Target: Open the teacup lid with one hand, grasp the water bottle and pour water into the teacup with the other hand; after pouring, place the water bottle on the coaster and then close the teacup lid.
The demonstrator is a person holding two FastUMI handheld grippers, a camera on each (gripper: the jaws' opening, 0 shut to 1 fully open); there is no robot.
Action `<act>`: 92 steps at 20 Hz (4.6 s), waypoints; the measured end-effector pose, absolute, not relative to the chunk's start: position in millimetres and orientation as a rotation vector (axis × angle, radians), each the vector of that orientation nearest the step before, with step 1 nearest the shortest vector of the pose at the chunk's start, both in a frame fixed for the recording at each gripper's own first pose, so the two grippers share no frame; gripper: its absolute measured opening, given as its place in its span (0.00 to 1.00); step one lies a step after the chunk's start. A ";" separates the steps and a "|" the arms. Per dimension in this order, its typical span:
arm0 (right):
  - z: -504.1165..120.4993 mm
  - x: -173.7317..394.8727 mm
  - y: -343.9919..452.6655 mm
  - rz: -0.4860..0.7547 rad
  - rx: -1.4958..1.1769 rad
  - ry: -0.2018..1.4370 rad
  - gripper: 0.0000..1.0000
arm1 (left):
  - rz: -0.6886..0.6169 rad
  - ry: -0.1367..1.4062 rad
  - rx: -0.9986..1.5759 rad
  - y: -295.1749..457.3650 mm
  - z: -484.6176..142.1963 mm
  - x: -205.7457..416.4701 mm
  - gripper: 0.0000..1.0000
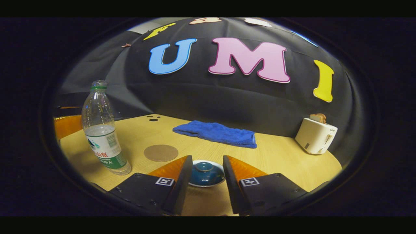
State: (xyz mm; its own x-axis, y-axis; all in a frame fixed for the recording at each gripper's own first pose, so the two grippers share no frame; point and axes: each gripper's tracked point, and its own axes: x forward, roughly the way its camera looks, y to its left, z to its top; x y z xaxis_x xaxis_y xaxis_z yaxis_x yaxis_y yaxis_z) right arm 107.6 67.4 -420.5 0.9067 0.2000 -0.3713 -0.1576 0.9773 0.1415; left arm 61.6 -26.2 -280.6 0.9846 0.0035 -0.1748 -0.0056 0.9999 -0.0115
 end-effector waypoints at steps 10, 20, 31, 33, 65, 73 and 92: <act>-418.4 111.0 64.8 0.205 0.137 0.382 0.30 | -0.037 0.178 -0.016 -47.1 -296.3 72.7 0.97; -380.7 107.9 29.8 0.164 0.142 0.299 0.30 | -0.038 0.224 -0.036 -62.3 -327.8 92.4 0.97; -381.7 79.7 -44.9 0.039 0.117 0.306 0.30 | 0.036 0.298 -0.043 -49.0 -358.0 102.8 0.78; -383.1 75.6 -52.8 0.030 0.115 0.309 0.25 | 0.040 0.315 0.023 -43.4 -357.9 102.5 0.77; -401.9 58.1 -130.0 0.037 0.102 0.257 0.35 | -0.048 0.271 1.486 -59.7 -348.3 188.6 0.75; -404.7 57.6 -138.0 0.037 0.100 0.252 0.35 | -0.058 0.263 1.599 -58.3 -344.8 194.0 0.75; -408.6 56.2 -139.2 0.018 0.092 0.247 0.35 | -0.087 0.193 1.712 -63.1 -338.6 202.6 0.75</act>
State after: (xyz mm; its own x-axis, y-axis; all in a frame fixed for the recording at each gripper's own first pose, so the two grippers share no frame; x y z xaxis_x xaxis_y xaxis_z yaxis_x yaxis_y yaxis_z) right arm 56.2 -139.2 -408.6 0.9695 0.0295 -0.2434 -0.0069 0.9956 0.0931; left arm 202.6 -63.1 -338.6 0.9826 0.0781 -0.1686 0.1782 -0.1388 0.9742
